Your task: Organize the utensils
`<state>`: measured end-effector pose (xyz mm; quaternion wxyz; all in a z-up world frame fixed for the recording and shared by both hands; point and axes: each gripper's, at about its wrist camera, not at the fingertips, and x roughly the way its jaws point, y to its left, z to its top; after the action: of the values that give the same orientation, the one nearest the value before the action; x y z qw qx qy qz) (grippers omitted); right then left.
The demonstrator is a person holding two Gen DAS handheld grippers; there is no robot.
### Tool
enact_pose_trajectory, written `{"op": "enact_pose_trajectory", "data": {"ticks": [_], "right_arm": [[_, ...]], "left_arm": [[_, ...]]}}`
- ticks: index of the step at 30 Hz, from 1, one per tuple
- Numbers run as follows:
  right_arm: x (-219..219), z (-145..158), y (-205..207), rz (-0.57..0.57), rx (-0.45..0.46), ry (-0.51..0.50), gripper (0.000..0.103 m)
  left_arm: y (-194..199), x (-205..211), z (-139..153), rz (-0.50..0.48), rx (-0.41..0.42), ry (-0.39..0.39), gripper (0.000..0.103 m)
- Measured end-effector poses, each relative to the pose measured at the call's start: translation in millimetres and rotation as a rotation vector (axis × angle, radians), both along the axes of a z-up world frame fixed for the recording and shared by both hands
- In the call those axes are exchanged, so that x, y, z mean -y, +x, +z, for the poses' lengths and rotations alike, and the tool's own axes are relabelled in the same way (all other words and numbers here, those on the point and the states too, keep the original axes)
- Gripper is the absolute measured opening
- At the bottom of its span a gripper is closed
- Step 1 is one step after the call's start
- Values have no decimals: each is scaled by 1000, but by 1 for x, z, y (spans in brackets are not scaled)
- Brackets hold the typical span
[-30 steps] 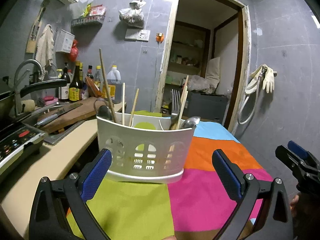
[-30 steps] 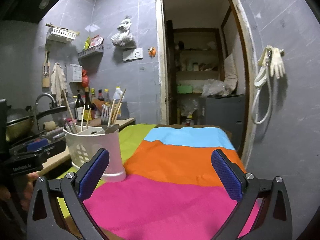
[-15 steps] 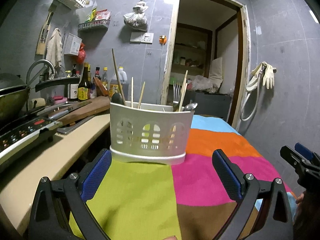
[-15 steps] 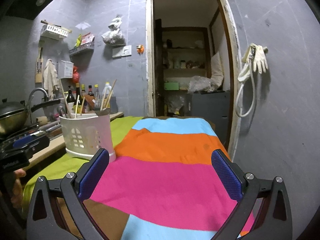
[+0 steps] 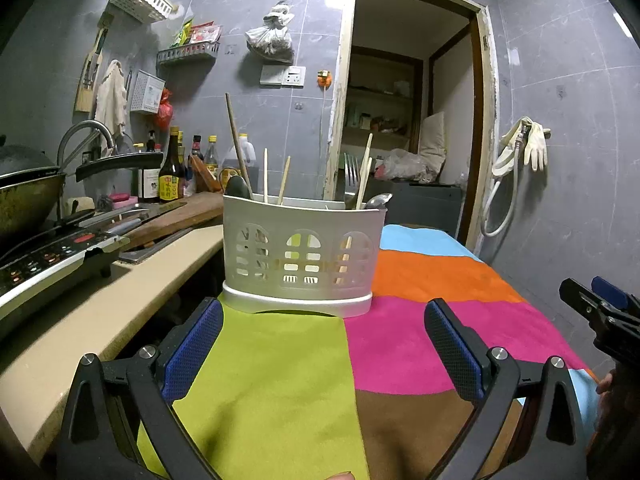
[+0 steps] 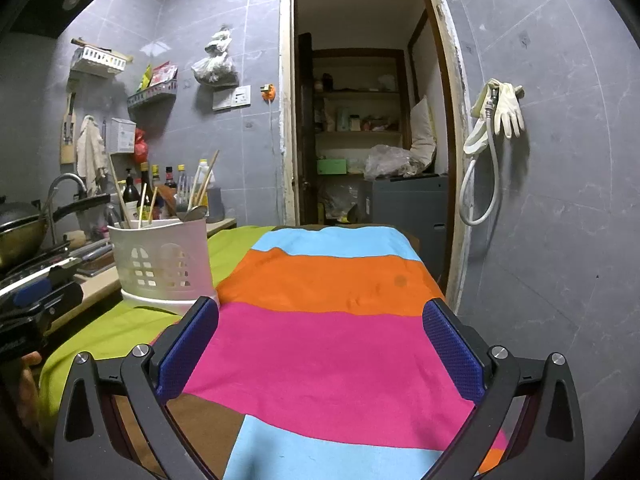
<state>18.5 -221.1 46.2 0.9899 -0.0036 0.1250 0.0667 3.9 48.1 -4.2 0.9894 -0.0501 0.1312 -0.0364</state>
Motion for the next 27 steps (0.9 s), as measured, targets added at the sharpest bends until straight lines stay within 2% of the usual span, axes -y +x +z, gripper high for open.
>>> {"op": "enact_pose_trajectory", "data": {"ticks": [27], "right_arm": [[3,-10,7,-20,-20,-2,103]], "left_arm": [[7,-2,-13,7,-30,-4,99]]}}
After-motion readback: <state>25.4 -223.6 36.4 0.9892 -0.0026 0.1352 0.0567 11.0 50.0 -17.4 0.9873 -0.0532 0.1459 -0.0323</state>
